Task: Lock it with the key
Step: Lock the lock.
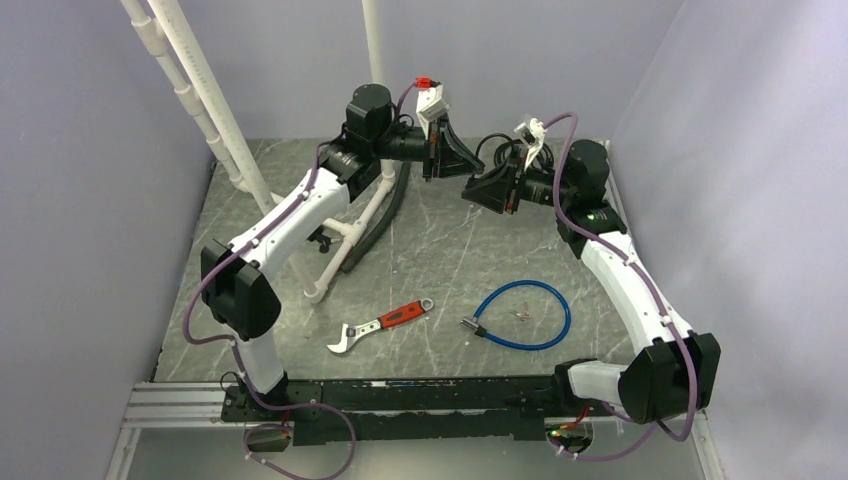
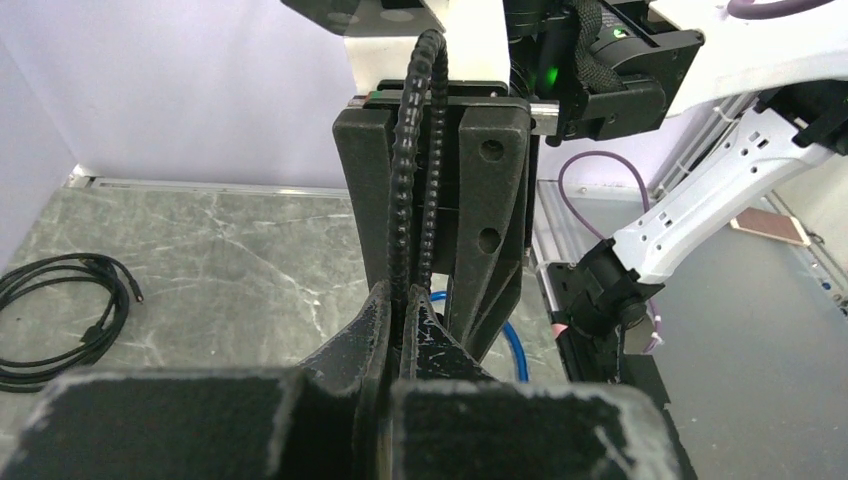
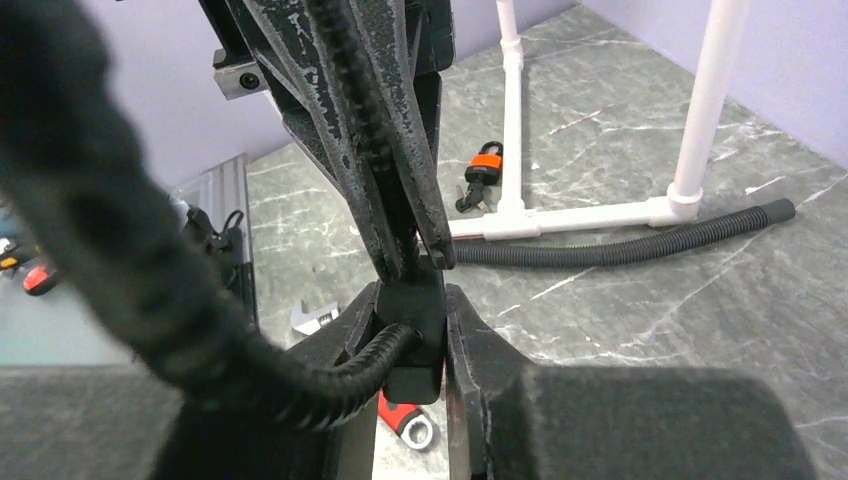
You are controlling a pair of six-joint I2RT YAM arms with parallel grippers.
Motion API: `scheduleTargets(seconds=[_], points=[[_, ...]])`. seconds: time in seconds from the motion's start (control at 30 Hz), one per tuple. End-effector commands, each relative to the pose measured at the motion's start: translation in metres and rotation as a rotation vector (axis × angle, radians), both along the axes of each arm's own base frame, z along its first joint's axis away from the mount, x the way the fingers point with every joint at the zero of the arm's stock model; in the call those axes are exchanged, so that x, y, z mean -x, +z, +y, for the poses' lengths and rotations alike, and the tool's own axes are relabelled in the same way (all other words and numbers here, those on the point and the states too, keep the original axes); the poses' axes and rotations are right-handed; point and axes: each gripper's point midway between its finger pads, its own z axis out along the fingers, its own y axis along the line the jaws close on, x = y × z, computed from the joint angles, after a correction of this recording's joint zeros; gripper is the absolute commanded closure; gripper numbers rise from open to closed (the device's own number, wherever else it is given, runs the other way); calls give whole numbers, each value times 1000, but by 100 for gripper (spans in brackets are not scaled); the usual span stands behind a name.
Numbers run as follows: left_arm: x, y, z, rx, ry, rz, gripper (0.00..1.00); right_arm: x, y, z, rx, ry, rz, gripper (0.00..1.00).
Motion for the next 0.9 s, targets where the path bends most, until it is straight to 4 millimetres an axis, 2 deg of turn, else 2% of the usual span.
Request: scheduleTargets(seconds=[0.0, 0.07, 0.3, 0.4, 0.5, 0.6, 0.73, 0.8, 0.87], points=[[10, -39, -1, -113, -55, 58, 95, -3, 69, -1, -88, -31, -254, 100], [6, -25, 0, -89, -35, 34, 87, -5, 63, -2, -92, -45, -226, 100], [-12, 44, 12, 33, 36, -57, 71, -6, 44, -6, -121, -69, -129, 100], [-9, 68, 15, 75, 45, -83, 51, -7, 39, -6, -124, -75, -108, 100], [-8, 83, 20, 117, 74, -85, 42, -10, 38, -8, -140, -93, -88, 100], [-13, 73, 28, 127, 137, -45, 44, -16, 44, -14, -191, -127, -52, 100], [-21, 36, 39, 107, 223, 35, 51, -28, 57, -28, -288, -209, 24, 100], [-21, 15, 39, 85, 227, 76, 52, -32, 62, -33, -323, -241, 64, 100], [-19, 3, 37, 74, 210, 119, 53, -34, 64, -34, -336, -256, 81, 100]])
